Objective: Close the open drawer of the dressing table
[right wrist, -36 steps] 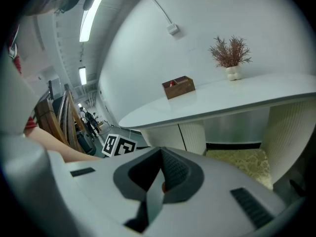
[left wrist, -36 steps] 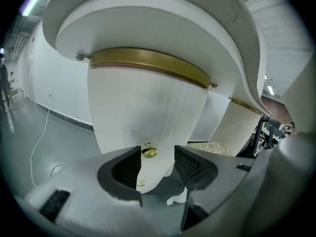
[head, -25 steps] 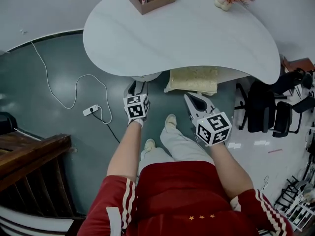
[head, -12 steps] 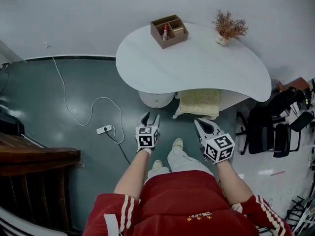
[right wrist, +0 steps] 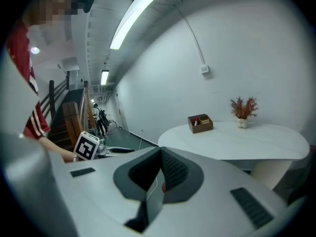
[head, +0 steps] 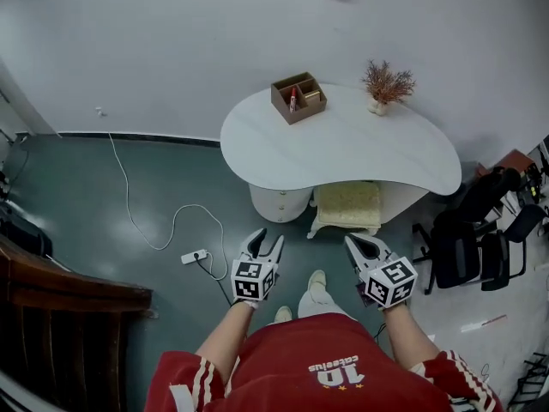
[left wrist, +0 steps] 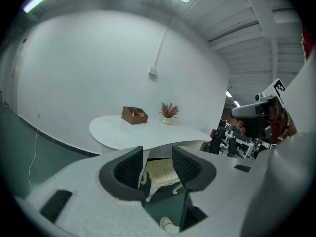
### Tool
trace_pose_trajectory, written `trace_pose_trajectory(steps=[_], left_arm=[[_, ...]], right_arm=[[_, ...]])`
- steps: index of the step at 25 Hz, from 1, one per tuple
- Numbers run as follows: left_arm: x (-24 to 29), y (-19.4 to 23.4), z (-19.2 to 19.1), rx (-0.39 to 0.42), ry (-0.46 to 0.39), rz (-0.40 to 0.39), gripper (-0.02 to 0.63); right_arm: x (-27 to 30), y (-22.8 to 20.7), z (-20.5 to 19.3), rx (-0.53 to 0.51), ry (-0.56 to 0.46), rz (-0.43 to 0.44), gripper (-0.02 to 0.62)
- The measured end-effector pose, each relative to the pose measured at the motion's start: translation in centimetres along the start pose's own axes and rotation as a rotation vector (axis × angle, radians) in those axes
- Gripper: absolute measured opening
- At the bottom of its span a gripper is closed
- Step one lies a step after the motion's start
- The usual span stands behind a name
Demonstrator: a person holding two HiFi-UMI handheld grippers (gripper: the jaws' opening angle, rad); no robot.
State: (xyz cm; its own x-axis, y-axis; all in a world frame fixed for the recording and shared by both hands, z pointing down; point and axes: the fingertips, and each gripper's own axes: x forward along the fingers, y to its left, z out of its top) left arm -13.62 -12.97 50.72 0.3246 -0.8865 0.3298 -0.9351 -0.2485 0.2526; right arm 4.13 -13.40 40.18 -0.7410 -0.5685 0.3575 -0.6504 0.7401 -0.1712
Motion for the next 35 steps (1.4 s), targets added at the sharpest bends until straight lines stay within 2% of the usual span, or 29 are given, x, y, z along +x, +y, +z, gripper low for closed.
trace_pose_trajectory(steps=[3,7,11,17,23,29,35], left_arm=[[-2.4,-1.8,2.1,0.04,-0.029,-0.038,0.181],[-4.4,-3.4,5.2,0.007,-0.071,-0.117,0.181],[-7.0,-5.1,8.8,0.023,-0.115,-0.175,0.181],[-11.0,-7.7,14.4,0.136,-0.212,-0.207,0.181],[-13.5,-10.4,19.5,0.108,-0.301,-0.295,0.181],[-15.2,-10.9,23.6,0.202,-0.389,-0.263,0.18],[-16.2,-12.0,24.1,0.259,-0.407,-0.254,0.102]], right_arm=[[-1.1,1.5,1.5,-0.011,-0.047,-0.007,0.005],[-1.4,3.0,5.0,-0.025,-0.119,-0.003,0.005],[-3.1,4.9,9.6,-0.048,-0.207,0.007,0.006],[-8.0,5.8,14.4,-0.066,-0.333,-0.026,0.006],[-11.1,4.6,16.4,-0.065,-0.382,-0.078,0.005],[-13.2,3.8,16.6,-0.042,-0.405,-0.098,0.005],[-14.1,4.4,16.7,-0.048,-0.43,-0.095,0.005]])
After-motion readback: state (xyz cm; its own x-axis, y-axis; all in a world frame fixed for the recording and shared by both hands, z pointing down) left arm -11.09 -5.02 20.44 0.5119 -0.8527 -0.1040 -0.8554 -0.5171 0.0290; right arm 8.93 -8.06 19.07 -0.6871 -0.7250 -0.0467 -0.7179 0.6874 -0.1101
